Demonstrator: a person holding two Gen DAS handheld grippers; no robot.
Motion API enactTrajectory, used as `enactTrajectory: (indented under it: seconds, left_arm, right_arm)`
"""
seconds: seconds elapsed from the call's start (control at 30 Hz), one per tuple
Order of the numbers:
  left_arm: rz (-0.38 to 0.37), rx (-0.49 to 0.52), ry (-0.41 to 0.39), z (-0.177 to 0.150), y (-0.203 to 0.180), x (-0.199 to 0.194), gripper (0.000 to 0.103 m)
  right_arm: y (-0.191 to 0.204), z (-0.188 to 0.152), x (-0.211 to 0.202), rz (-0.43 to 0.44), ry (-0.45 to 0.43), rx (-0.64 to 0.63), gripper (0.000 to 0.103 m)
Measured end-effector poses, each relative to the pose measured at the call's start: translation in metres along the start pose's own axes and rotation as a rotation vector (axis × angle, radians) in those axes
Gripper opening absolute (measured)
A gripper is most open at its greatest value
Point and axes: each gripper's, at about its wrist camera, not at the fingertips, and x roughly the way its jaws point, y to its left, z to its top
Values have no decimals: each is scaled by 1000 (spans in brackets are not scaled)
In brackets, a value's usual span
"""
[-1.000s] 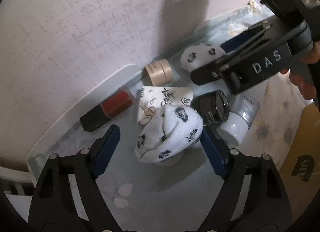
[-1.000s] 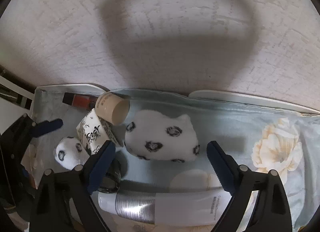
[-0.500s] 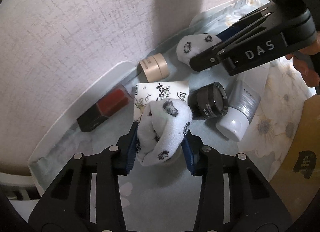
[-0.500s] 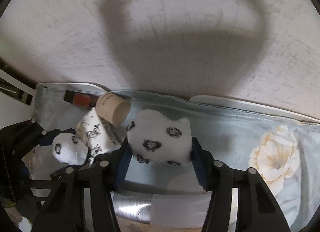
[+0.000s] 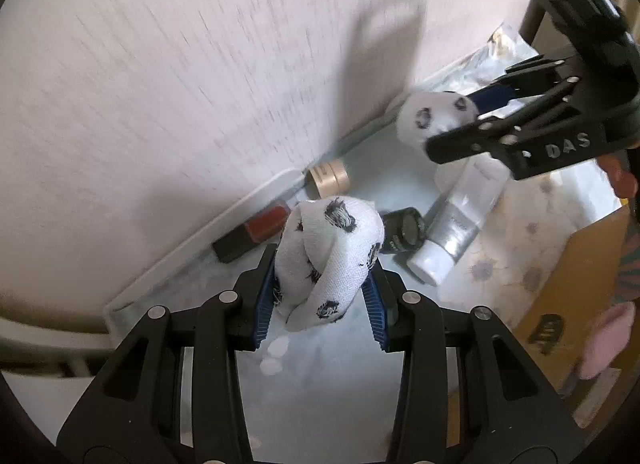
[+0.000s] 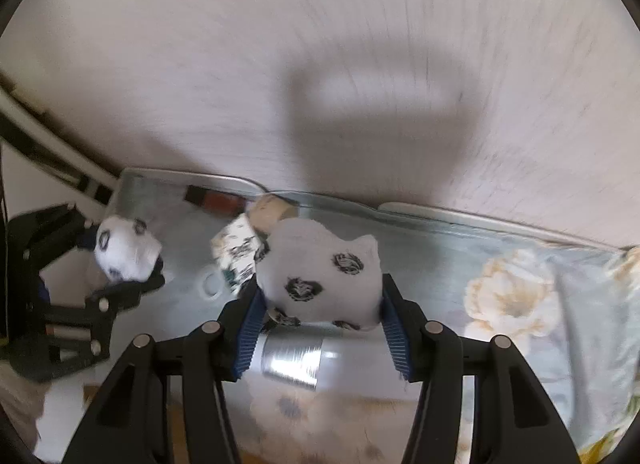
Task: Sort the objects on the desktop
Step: 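Carry panda sock with left tool while right tool carries panda sock over box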
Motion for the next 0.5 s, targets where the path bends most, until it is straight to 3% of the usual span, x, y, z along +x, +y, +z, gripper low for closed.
enactTrajectory:
  seconds: [0.3,0.5]
  left_arm:
    - [45,-93,-39,-10,-18,-80,36]
    - [66,-149,-23,-39,-36,-111,36]
  right_arm:
    - [32,-21,-87,59,-69,-148,51]
    - [37,-63,-128,49,-55,-288,51]
